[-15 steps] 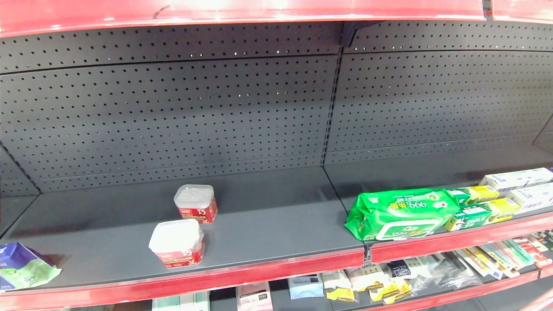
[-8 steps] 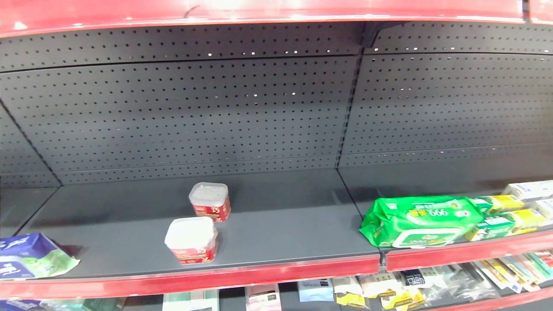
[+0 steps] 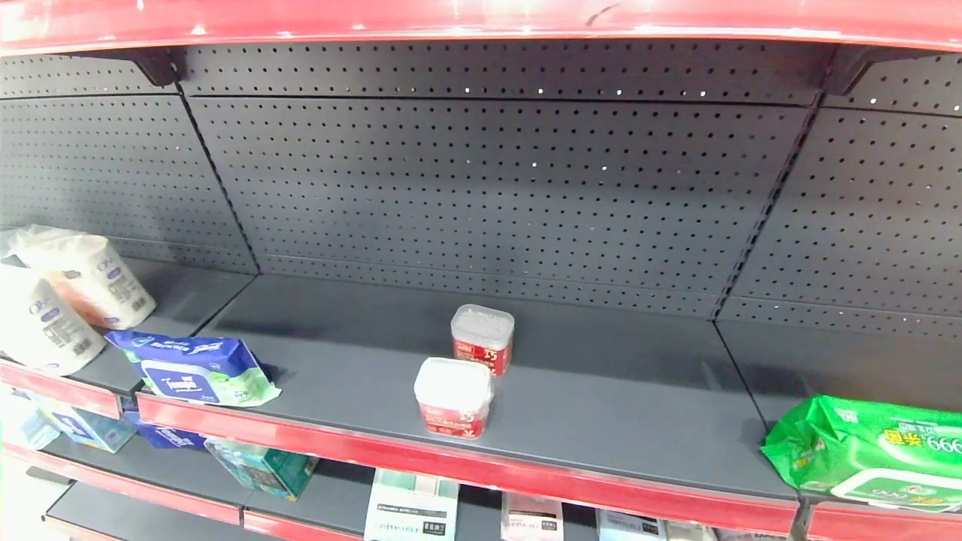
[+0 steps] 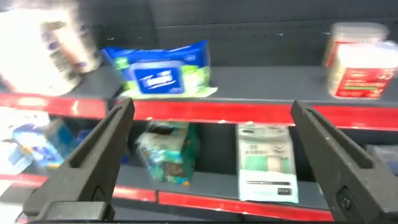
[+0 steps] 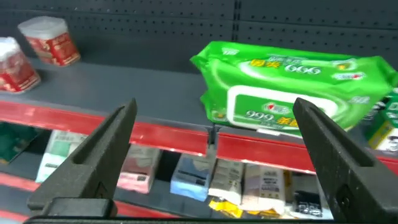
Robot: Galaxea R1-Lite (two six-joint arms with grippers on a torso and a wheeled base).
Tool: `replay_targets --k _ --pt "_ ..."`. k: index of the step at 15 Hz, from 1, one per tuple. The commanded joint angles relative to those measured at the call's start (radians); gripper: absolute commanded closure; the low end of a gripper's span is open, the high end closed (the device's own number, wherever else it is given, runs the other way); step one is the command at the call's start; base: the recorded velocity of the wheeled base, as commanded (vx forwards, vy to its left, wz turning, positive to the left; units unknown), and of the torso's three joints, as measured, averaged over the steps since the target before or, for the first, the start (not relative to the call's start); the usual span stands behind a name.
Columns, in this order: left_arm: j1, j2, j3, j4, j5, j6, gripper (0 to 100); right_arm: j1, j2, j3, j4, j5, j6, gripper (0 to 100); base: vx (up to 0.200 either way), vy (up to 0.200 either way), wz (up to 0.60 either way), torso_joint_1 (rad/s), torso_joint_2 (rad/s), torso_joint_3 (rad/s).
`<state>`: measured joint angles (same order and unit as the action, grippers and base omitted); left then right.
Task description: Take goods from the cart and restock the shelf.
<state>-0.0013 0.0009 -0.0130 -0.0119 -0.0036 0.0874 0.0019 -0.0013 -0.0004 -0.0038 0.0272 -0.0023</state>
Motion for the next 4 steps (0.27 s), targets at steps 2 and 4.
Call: replay_targets --k 2,4 --pt "0.001 0.002 -0.001 -0.002 0.001 0.000 0 0.001 0.001 0.000 0.001 0.000 -0.001 0 0.000 0.000 0.00 0.000 0.00 0.000" --pt "0.001 0.002 -0.001 -0.002 0.001 0.000 0 0.001 0.001 -0.001 0.001 -0.007 -0.007 0 0.000 0.000 0.00 0.000 0.00 0.000"
